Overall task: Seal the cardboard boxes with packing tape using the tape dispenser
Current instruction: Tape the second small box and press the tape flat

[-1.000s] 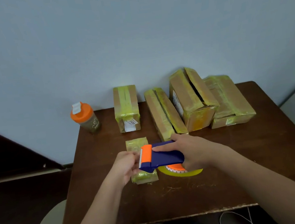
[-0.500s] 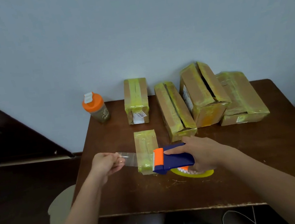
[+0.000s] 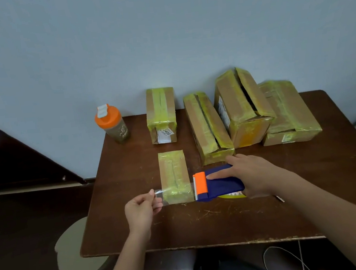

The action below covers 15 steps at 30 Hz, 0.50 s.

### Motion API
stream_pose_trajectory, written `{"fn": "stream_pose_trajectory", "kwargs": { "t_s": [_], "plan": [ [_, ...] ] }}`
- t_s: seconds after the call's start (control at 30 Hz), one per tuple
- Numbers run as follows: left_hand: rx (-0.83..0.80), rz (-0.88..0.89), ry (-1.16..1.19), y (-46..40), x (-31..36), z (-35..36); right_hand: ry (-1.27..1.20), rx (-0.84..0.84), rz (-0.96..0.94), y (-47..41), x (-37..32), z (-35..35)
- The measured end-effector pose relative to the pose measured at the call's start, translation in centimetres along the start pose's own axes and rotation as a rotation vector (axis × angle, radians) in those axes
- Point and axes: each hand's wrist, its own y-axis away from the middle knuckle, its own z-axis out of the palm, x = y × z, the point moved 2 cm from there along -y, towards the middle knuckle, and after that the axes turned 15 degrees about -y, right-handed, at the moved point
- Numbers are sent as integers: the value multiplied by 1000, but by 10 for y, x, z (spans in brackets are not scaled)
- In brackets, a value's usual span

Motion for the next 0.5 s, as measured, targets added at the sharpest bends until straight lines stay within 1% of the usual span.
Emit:
{"fn": "stream_pose_trajectory", "kwargs": {
  "t_s": [0.1, 0.5],
  "plan": [
    [41, 38, -22, 0, -1, 4, -2, -9, 5, 2, 1, 1],
    [101, 57, -72, -7, -7, 12, -7, -22, 14, 2, 2, 3]
  ]
}}
